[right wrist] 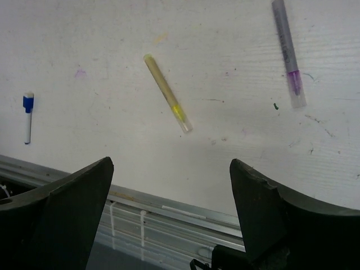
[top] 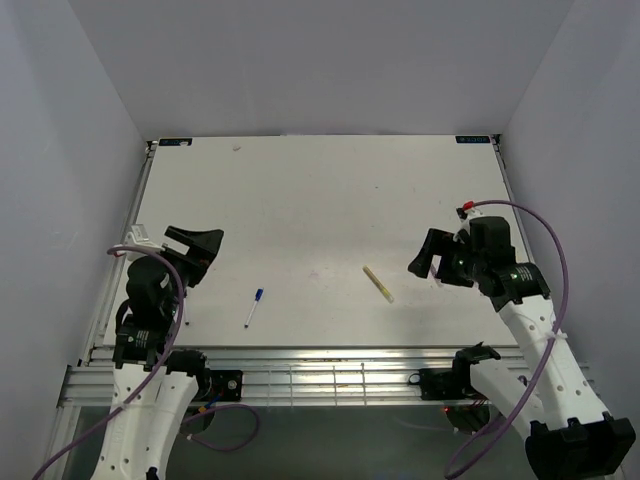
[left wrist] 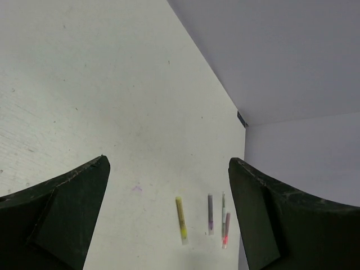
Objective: Open the pen caps
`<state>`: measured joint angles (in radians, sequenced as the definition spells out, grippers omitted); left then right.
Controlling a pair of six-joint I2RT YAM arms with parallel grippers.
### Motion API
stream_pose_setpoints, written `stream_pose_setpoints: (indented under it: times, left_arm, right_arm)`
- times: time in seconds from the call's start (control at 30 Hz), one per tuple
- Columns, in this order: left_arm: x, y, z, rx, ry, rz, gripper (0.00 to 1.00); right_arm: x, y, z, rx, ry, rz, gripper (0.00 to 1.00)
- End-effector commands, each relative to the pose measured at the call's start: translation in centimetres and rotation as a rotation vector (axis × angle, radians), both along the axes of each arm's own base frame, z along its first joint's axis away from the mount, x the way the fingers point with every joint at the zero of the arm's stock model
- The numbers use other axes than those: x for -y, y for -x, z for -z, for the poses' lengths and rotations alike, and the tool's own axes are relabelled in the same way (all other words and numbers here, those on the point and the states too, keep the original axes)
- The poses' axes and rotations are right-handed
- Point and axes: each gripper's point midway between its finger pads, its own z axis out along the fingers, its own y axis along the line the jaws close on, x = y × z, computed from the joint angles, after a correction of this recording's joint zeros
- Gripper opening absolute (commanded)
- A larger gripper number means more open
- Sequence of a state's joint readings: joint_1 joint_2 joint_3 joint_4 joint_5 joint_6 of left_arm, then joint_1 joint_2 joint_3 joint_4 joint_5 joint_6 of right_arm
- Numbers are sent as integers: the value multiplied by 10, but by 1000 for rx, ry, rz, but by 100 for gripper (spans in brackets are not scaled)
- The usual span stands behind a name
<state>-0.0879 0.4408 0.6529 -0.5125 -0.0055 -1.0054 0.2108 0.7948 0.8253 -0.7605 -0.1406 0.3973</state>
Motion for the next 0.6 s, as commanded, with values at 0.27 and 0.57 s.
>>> stream_pose_setpoints:
  times: [0.27,0.57]
  left_arm:
    - [33,-12,30,-124,-107,259,98]
    - [64,-13,38,-135,-62,455,97]
  right_arm:
    - [-65,-40,35,-111,68,-307,96]
    - [-93,-64,73,-185,168,-419,76]
